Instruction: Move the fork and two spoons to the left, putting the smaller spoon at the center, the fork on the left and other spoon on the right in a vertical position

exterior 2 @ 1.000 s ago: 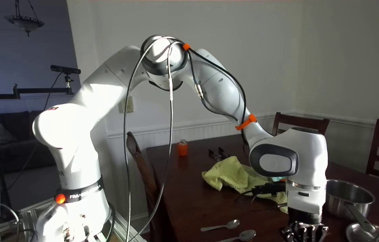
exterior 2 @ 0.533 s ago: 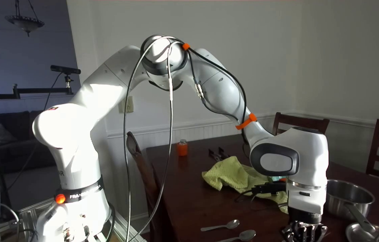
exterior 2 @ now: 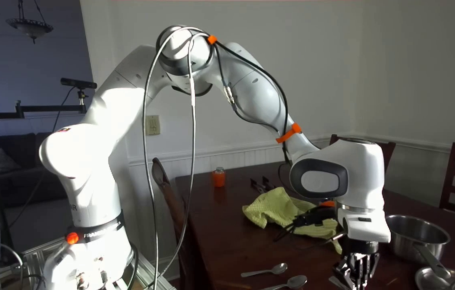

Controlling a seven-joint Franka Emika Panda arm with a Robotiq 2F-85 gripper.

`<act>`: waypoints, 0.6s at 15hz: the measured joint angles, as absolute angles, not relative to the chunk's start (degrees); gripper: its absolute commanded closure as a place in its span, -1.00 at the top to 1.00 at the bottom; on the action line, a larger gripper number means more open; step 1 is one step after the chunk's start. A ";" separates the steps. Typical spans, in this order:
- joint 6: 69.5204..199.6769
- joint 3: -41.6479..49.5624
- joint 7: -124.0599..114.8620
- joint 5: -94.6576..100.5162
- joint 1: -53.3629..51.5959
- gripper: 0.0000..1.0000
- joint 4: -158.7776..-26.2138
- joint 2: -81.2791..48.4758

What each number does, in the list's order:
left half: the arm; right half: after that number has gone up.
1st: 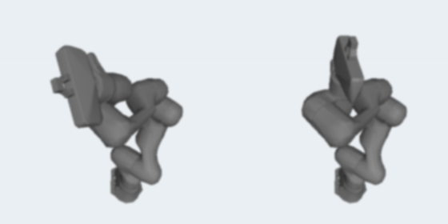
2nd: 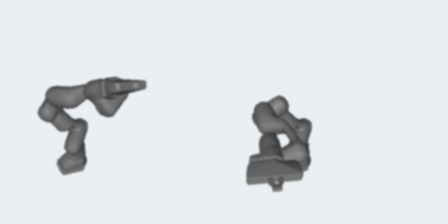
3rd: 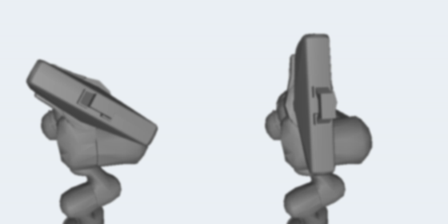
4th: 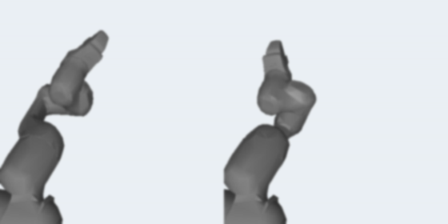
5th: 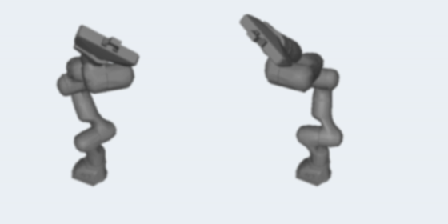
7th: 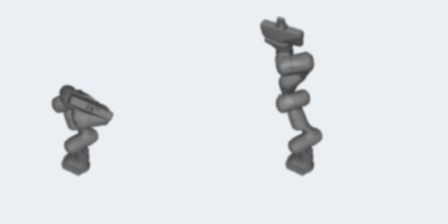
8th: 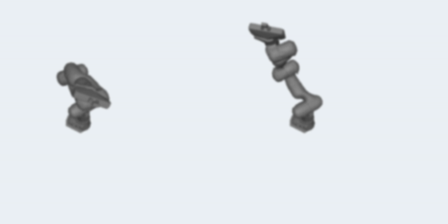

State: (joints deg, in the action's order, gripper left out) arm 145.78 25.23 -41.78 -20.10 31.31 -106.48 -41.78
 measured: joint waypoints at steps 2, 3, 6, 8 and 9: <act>148.06 24.65 -36.11 -20.10 31.16 -0.93 -110.08 -38.88; 149.04 24.27 -33.22 -20.10 31.11 -0.93 -111.84 -37.45; 151.85 23.55 -23.92 -20.05 30.24 -0.71 -117.87 -32.84; 153.42 23.18 -18.88 -19.98 29.58 -0.71 -121.78 -30.08; 153.71 23.08 -17.81 -19.96 29.41 -0.71 -123.01 -29.10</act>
State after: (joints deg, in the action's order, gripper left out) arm 153.71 23.08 -17.81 -19.96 29.41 -123.01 -29.10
